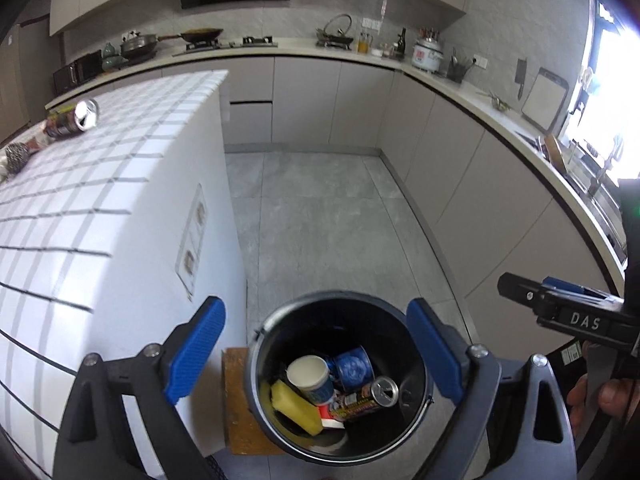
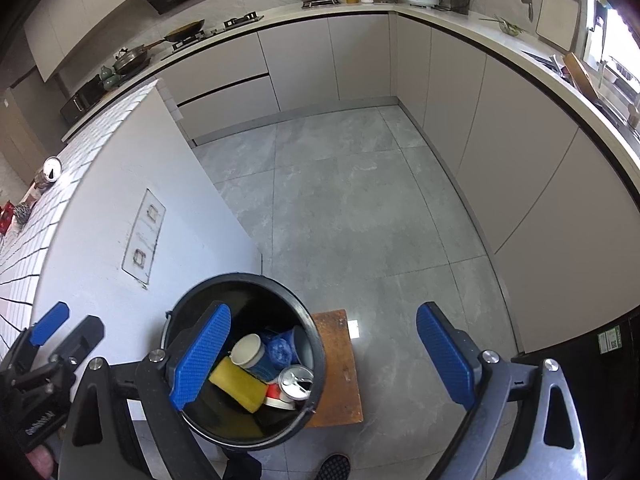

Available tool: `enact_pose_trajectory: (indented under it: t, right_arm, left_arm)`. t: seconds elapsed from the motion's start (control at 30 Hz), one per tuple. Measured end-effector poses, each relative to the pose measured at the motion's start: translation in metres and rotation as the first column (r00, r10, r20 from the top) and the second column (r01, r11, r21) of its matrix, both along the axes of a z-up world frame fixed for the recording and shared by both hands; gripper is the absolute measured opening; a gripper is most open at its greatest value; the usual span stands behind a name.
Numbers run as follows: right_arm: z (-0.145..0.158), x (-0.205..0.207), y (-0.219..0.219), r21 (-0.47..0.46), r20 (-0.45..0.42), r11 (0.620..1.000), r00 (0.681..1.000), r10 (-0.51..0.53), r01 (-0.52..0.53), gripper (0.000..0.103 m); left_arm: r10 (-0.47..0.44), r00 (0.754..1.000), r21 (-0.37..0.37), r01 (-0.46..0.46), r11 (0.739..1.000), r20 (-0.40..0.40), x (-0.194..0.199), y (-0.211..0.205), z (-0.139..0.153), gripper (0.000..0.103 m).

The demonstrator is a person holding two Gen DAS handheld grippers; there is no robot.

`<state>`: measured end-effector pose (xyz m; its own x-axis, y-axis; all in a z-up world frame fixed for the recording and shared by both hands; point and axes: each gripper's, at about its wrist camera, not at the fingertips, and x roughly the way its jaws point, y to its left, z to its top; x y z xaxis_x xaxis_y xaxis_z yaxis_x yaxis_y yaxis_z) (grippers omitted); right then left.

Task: Collect trash
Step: 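Move the left tool to the steel wool while the right tool approaches the spray can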

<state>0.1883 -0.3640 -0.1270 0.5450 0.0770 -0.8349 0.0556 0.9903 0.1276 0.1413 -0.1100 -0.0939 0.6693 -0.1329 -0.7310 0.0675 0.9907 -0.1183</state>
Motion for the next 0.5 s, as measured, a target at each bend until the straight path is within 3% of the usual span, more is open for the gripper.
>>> enact_pose_trajectory:
  t: [0.27, 0.5]
  right_arm:
    - [0.030, 0.017, 0.048, 0.012, 0.053, 0.998, 0.996, 0.066, -0.066, 0.096]
    - [0.049, 0.033, 0.108, 0.008, 0.082, 0.989, 0.985, 0.150, -0.151, 0.096]
  left_arm:
    - [0.074, 0.997, 0.026, -0.075, 0.997, 0.035, 0.001, 0.049, 0.021, 0.093]
    - [0.181, 0.982, 0.049, -0.183, 0.982, 0.053, 0.000, 0.117, 0.033, 0.093]
